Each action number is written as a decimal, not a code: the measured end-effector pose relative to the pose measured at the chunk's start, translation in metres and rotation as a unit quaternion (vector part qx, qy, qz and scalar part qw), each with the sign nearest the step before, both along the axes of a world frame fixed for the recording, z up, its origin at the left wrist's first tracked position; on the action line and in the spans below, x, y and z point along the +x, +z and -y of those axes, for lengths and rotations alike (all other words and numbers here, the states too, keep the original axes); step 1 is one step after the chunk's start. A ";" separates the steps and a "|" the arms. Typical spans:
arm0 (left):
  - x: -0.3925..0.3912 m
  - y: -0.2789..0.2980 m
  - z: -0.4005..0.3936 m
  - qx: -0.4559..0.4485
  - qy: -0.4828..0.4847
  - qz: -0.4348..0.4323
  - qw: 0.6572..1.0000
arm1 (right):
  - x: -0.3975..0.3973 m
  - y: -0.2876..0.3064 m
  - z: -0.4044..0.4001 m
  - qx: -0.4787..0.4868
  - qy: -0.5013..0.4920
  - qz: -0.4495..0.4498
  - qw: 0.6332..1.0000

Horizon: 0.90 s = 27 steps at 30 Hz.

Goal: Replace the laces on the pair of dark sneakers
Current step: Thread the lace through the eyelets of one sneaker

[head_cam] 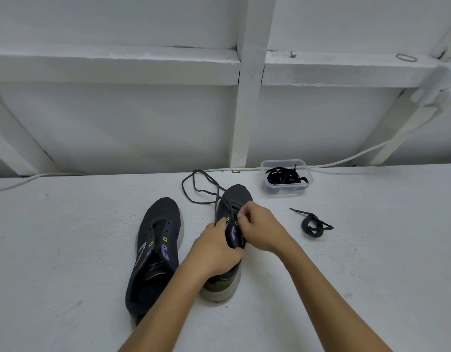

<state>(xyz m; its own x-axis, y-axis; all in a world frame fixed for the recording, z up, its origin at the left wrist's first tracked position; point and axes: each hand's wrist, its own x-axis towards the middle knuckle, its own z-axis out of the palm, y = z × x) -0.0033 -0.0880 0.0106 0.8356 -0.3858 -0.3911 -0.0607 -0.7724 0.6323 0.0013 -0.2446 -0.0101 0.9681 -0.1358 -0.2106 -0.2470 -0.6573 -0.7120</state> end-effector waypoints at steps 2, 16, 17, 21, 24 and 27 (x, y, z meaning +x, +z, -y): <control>-0.001 -0.001 0.000 -0.012 -0.001 0.000 1.000 | 0.005 0.007 0.005 -0.017 0.005 0.012 1.000; 0.006 -0.013 -0.001 0.020 0.001 0.004 1.000 | -0.002 0.001 0.009 0.006 -0.049 0.053 0.997; 0.006 -0.013 -0.001 0.019 -0.001 0.006 1.000 | 0.000 0.001 0.009 0.030 -0.070 0.066 0.995; 0.007 -0.012 0.000 0.023 -0.003 0.005 1.000 | -0.007 -0.007 0.002 0.115 -0.121 0.049 0.985; 0.008 -0.013 0.000 0.033 -0.001 0.006 0.999 | -0.014 -0.017 -0.001 0.113 -0.103 0.036 0.988; 0.008 -0.014 0.000 0.034 0.000 0.005 0.999 | -0.015 -0.016 0.001 0.058 -0.067 0.075 0.993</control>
<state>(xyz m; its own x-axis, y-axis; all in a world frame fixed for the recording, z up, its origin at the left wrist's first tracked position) 0.0046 -0.0881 -0.0035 0.8398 -0.3575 -0.4085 -0.0659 -0.8141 0.5770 -0.0133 -0.2452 -0.0265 0.9647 -0.2482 -0.0877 -0.2124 -0.5367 -0.8166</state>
